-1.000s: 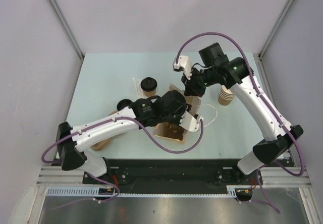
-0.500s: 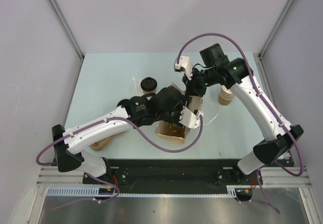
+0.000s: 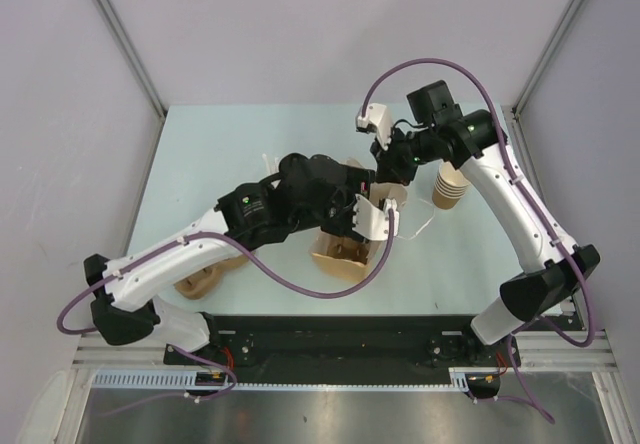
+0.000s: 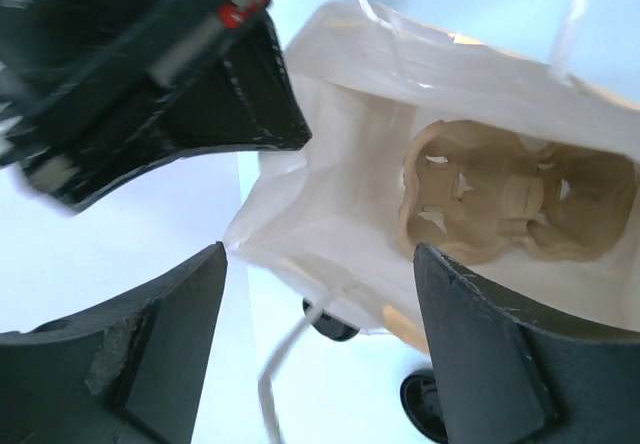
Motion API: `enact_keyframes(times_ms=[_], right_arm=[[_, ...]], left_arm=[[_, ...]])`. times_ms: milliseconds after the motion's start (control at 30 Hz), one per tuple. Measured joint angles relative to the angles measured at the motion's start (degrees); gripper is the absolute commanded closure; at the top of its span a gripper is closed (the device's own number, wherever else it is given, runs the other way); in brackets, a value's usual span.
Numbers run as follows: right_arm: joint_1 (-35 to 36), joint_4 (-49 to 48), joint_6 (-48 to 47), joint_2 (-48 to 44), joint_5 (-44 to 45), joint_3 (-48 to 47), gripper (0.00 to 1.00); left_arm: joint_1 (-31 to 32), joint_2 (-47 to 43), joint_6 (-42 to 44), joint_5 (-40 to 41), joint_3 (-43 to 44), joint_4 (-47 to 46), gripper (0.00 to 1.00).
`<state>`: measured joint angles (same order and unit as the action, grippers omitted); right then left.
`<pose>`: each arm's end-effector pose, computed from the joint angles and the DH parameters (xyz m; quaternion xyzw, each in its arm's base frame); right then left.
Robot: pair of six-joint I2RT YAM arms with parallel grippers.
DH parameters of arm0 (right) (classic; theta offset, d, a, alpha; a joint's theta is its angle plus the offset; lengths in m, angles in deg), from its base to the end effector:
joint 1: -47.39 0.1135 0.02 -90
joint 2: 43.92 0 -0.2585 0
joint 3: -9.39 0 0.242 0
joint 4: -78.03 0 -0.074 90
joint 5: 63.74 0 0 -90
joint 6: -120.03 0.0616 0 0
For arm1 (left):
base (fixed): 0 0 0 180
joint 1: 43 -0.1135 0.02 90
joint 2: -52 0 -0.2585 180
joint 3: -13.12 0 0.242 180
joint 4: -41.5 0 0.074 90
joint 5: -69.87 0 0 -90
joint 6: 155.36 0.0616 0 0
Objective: Pack the takeout coffee
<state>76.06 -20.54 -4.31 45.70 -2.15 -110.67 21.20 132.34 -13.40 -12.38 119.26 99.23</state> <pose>0.2558 0.1733 0.3950 -0.5474 0.7363 0.2150 0.3347 0.1420 -0.2747 0.4022 0.7231 0.4891 0.0071 0.4878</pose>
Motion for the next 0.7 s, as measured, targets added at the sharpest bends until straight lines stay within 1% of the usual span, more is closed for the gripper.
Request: enact_keyframes(times_ms=[233, 400, 567, 700], right_arm=[[-5.03, -0.57, -0.09, 4.98, -1.88, 0.0, 1.0], [-6.58, -0.87, -0.17, 8.28, -4.61, -0.55, 1.0], [-7.13, -0.13, -0.22, 8.98, -5.6, -2.82, 1.0], [-7.1, 0.85, -0.33, 8.96, -5.73, -2.97, 1.0]], left_arm=[[0.0, -2.23, -3.23, -3.74, 3.34, -0.96, 0.09], [-0.87, -2.62, -6.75, -5.55, 7.06, -2.12, 0.05], [-4.76, -2.69, -11.13, -7.78, 9.81, -2.14, 0.04], [-8.2, -3.69, -14.88, -9.53, 9.99, -2.05, 0.04]])
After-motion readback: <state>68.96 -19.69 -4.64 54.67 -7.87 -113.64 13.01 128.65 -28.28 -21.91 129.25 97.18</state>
